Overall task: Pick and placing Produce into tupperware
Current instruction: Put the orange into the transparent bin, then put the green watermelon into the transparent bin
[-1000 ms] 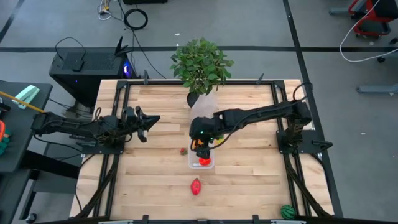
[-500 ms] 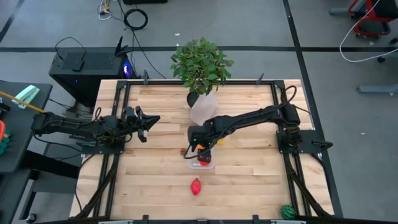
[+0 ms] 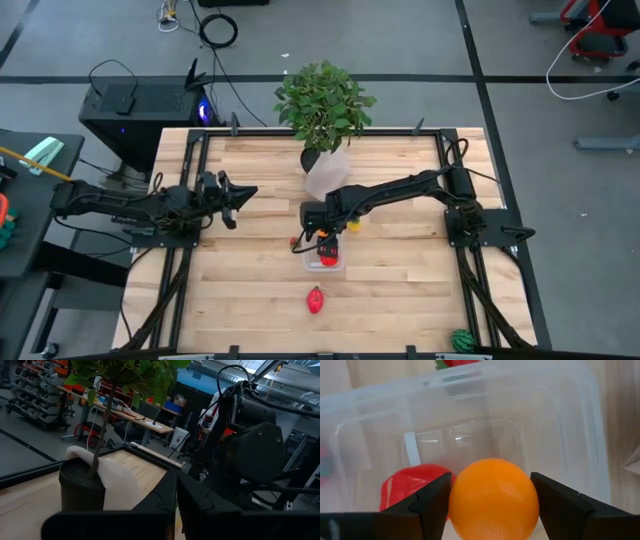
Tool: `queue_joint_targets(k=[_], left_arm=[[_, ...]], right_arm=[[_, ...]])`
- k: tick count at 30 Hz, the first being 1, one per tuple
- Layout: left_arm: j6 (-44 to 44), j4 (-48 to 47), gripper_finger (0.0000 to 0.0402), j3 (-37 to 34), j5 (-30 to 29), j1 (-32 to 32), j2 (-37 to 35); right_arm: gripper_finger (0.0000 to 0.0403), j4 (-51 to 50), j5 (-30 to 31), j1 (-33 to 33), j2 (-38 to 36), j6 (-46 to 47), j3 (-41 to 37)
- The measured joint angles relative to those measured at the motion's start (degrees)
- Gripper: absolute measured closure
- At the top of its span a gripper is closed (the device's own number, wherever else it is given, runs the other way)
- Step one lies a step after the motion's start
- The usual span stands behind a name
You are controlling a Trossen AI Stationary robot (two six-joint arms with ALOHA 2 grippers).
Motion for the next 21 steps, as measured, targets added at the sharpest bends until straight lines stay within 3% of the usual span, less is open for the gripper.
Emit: queue_joint_targets(k=[21], left_arm=[[-0.04,-0.76,0.0383,0.0,0.0,0.02,0.0]], right_arm=[[0.0106,-1.74,-0.65,0.54,-0.22,-1.34,0.0]])
